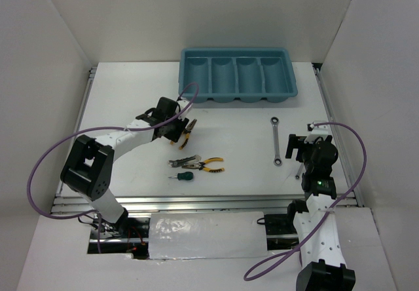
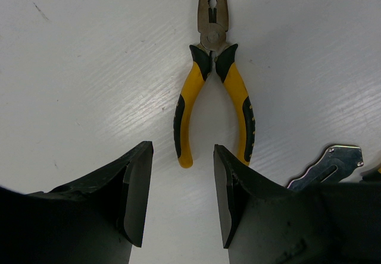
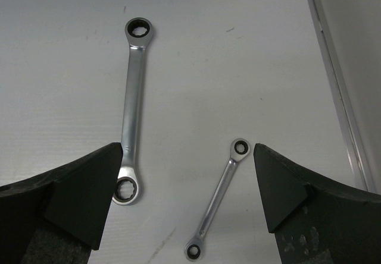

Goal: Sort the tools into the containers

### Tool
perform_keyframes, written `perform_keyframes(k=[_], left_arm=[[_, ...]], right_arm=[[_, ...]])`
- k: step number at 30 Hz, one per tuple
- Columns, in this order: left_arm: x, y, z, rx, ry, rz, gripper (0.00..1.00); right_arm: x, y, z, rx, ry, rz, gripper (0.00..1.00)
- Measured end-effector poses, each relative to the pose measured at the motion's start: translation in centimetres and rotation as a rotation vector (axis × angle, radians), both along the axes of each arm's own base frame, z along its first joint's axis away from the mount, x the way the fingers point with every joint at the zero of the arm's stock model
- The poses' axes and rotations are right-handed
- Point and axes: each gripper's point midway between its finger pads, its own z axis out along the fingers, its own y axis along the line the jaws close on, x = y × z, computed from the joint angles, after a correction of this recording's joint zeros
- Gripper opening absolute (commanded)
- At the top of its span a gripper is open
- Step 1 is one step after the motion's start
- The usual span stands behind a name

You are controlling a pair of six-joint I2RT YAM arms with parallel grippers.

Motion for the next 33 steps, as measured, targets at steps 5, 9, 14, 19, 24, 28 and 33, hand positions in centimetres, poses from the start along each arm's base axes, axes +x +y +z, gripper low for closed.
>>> perform_keyframes(k=[5, 9, 14, 19, 24, 28, 33], left_arm=[[-0.1, 0.0, -1.5, 0.016, 0.036, -0.002, 0.56], [-0.2, 0.0, -2.7, 0.019, 0.069, -0.006, 0.55], [0.0, -0.1, -3.9, 0.025, 0.098, -0.006, 0.53], [0.1, 0.1, -4.5, 0.031, 0.114, -0.003, 0.49], [0.5, 0.2, -4.9, 0.026, 0.125, 0.006, 0.39], [1.1, 0.1, -4.9, 0.022, 0.122, 0.008, 0.29], [1.3, 0.1, -4.9, 0.021, 0.127, 0.008, 0.18]], right_arm=[[0.0, -0.3, 0.0, -0.003, 0.0, -0.008, 1.0], [-0.1, -0.3, 0.0, -0.004, 0.001, -0.01, 1.0], [-0.1, -0.3, 0.0, -0.004, 0.001, -0.01, 1.0], [-0.1, -0.3, 0.0, -0.004, 0.001, -0.011, 1.0], [-0.1, -0.4, 0.0, -0.004, 0.0, -0.012, 1.0], [-0.1, -0.4, 0.0, -0.004, 0.0, -0.012, 1.0], [-0.1, -0.4, 0.0, -0.004, 0.0, -0.012, 1.0]])
